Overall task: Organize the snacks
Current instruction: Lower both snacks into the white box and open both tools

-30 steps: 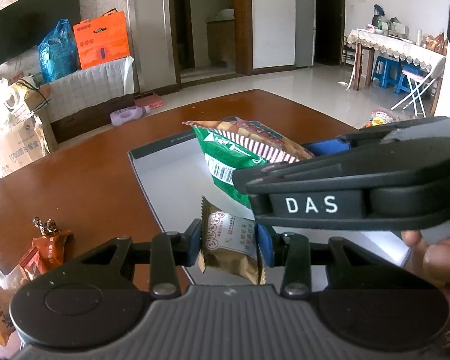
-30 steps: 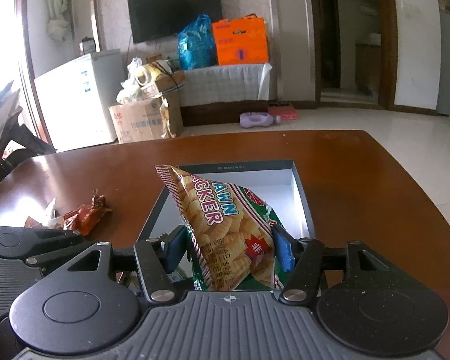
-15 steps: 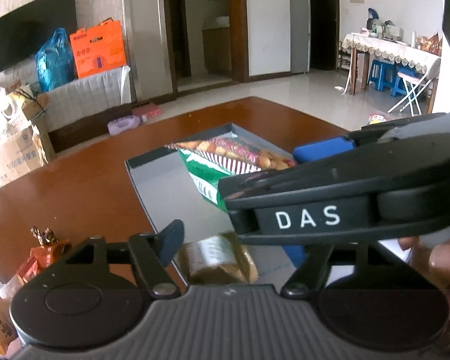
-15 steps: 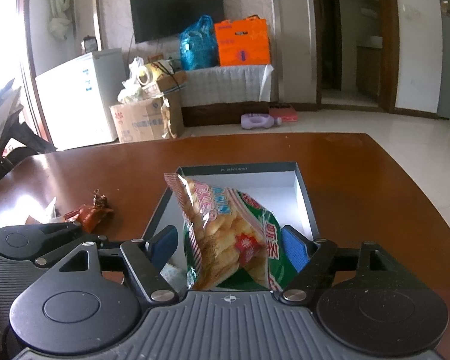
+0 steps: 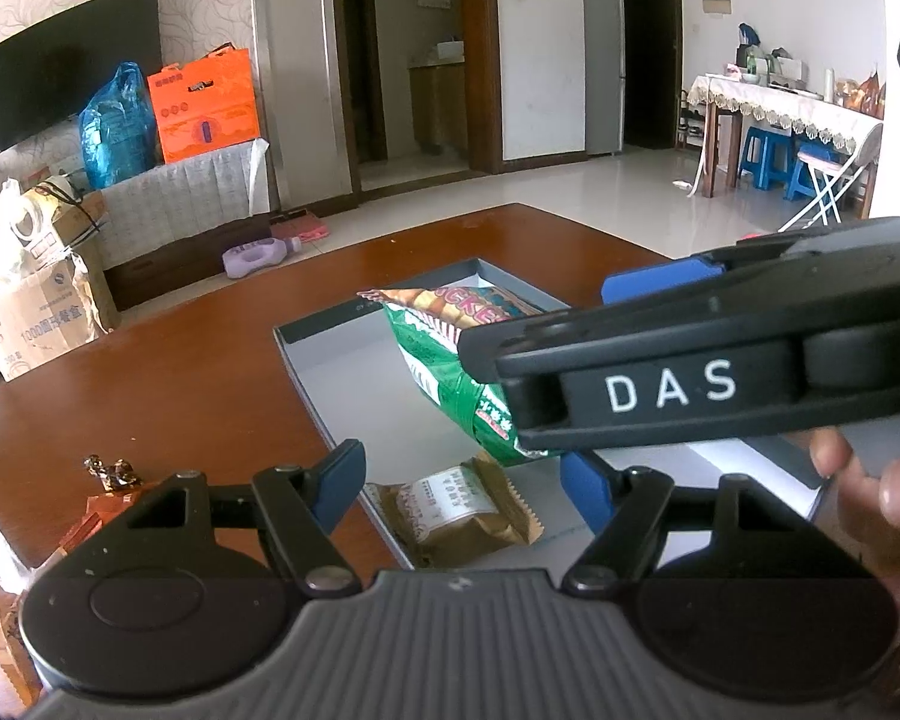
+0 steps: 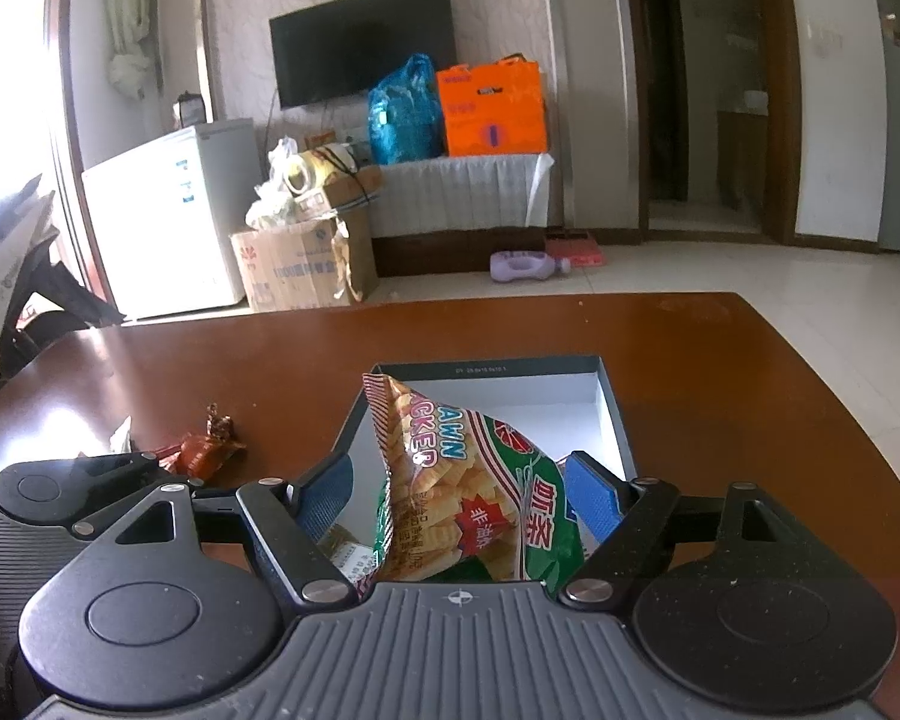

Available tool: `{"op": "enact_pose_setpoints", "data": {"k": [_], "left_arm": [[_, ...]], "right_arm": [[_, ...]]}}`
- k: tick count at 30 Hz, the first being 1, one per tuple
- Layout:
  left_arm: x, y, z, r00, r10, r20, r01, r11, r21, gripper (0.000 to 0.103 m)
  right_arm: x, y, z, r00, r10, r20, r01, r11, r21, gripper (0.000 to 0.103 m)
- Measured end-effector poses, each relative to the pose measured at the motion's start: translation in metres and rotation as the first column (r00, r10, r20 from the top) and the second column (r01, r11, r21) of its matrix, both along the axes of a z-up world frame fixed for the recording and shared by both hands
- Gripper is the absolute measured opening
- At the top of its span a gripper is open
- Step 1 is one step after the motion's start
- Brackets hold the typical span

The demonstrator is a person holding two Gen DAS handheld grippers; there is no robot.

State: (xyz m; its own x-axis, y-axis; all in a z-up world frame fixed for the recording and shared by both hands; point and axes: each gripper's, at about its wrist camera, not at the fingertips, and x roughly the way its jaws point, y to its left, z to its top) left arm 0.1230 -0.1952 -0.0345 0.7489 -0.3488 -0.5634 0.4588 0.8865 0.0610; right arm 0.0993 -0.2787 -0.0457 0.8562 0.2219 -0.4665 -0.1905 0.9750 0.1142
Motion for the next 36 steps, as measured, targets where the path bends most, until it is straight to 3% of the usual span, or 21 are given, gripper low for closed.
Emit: {"op": "enact_pose_setpoints", "data": {"k": [10,36], "left_arm": [[-0.022,0.015,0.008,1.0,-0.016,0.013,0.016,1.0,-0.008,0.072],[-0.067,0.089,0.034,0.997,0.078,0.016,-0.078,0.997,-0.013,0.072]], "right_arm": [[-0.004,0.004,0.006,1.0,0.01,0.016,-0.01,1.0,0.003,0.078],[-0.01,0.041,0.018,0.996,0.083,0.042,-0.082,0.997,-0.005,0.078]]}}
